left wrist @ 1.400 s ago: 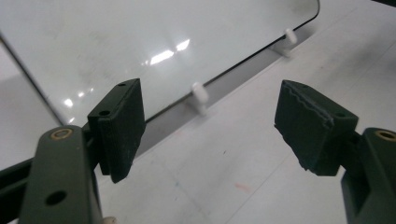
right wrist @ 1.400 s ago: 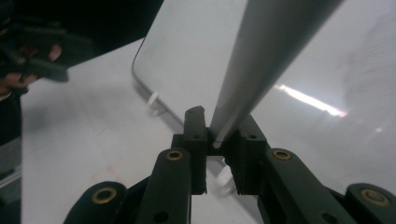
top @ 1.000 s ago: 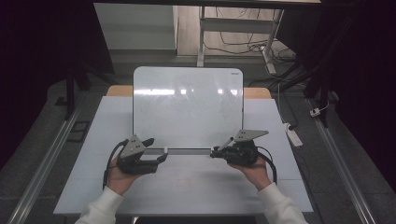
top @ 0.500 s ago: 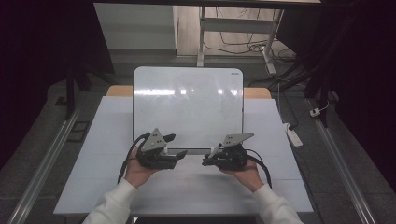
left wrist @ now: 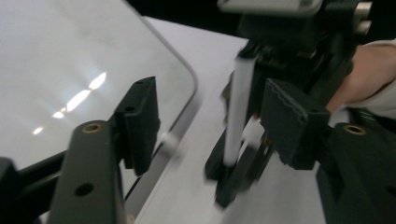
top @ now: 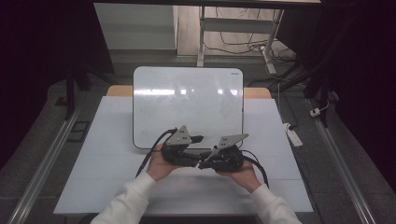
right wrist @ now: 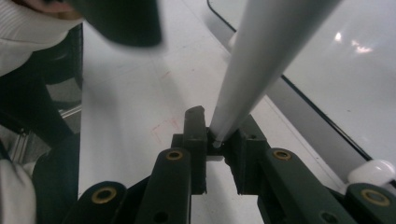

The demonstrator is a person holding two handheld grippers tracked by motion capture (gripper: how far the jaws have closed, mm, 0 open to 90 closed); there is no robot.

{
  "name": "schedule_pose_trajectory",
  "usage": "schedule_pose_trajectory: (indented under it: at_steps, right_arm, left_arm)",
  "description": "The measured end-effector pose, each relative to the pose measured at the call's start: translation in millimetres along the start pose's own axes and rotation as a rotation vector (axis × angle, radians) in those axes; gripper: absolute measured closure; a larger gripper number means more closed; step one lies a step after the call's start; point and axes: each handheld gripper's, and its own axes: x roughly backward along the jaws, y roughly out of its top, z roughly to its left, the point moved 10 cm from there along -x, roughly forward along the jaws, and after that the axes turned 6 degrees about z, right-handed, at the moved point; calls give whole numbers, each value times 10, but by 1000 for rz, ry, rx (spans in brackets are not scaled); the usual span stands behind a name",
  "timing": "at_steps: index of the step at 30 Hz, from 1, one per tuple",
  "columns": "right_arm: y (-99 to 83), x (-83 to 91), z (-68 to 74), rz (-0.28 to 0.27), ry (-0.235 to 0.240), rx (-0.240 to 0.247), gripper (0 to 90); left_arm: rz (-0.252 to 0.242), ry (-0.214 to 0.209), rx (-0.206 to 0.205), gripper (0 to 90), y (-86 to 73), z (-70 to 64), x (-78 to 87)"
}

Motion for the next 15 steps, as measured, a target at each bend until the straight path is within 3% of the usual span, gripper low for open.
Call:
schedule_pose_trajectory:
  at_steps: [5,10,15]
  right_arm:
    - [-25,-12,27,26,23,13,775]
    - [-62,-18,43,61,46,24,775]
    - [-74,-9,19,68,20,30,766]
  left_arm:
    - [11,-69,-36,600,43,-90,-113]
    - [27,-109,-31,784,11,-94,-125]
    - [19,-107,-2,813,9,-70,-89]
